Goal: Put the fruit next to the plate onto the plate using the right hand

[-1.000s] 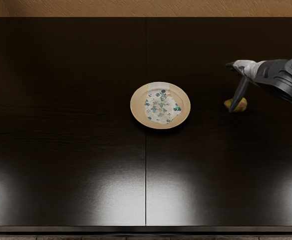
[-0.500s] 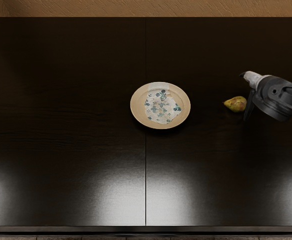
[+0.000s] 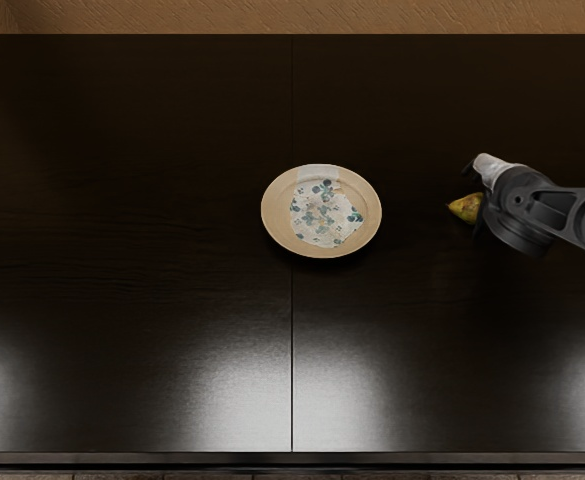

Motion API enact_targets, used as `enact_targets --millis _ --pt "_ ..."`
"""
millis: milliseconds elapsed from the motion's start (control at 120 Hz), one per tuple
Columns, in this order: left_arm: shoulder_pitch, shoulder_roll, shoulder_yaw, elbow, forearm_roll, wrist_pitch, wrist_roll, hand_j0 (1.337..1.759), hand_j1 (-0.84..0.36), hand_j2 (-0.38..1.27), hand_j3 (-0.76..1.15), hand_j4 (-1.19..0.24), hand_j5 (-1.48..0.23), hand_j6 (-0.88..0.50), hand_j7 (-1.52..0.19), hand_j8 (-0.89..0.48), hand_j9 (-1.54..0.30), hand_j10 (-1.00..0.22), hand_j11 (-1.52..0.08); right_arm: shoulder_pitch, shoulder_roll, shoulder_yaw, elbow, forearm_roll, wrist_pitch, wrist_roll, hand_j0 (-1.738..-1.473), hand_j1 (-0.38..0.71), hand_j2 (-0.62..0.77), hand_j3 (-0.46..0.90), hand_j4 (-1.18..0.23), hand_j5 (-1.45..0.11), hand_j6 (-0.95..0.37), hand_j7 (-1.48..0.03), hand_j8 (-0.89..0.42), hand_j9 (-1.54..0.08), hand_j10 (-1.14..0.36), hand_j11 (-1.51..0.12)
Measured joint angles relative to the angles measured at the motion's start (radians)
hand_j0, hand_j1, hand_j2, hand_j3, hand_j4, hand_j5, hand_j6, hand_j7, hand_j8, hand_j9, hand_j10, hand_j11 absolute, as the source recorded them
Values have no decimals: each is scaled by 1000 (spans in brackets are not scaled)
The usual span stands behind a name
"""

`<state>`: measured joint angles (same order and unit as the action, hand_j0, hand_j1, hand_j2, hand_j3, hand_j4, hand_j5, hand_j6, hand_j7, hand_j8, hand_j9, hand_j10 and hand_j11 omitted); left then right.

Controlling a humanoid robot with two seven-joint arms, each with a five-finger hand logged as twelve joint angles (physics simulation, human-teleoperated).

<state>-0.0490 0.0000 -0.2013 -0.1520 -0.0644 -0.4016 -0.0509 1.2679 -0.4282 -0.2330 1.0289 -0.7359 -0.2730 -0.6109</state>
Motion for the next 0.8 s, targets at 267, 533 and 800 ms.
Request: enact_targets --millis 267,533,800 --pt "0 0 1 0 0 0 0 1658 334 2 0 -13 -17 -13 -17 -13 -17 -13 -17 -8 22 -1 -12 0 -3 0 -1658 8 -58 0 -301 -389 -303 -389 -302 -389 -301 -389" --pt "0 0 1 -1 0 0 0 1658 334 2 0 -13 -17 -13 -17 -13 -17 -13 -17 -7 25 -5 -28 -3 -3 0 -1658 54 -65 0 -339 -439 -340 -438 -340 -438 -339 -438" --pt "0 0 0 -1 0 0 0 1658 334 2 0 -13 -17 -13 -17 -13 -17 -13 -17 -8 25 -13 -29 -6 -7 0 -1658 87 -71 0 -367 -475 -368 -474 -367 -475 -367 -475"
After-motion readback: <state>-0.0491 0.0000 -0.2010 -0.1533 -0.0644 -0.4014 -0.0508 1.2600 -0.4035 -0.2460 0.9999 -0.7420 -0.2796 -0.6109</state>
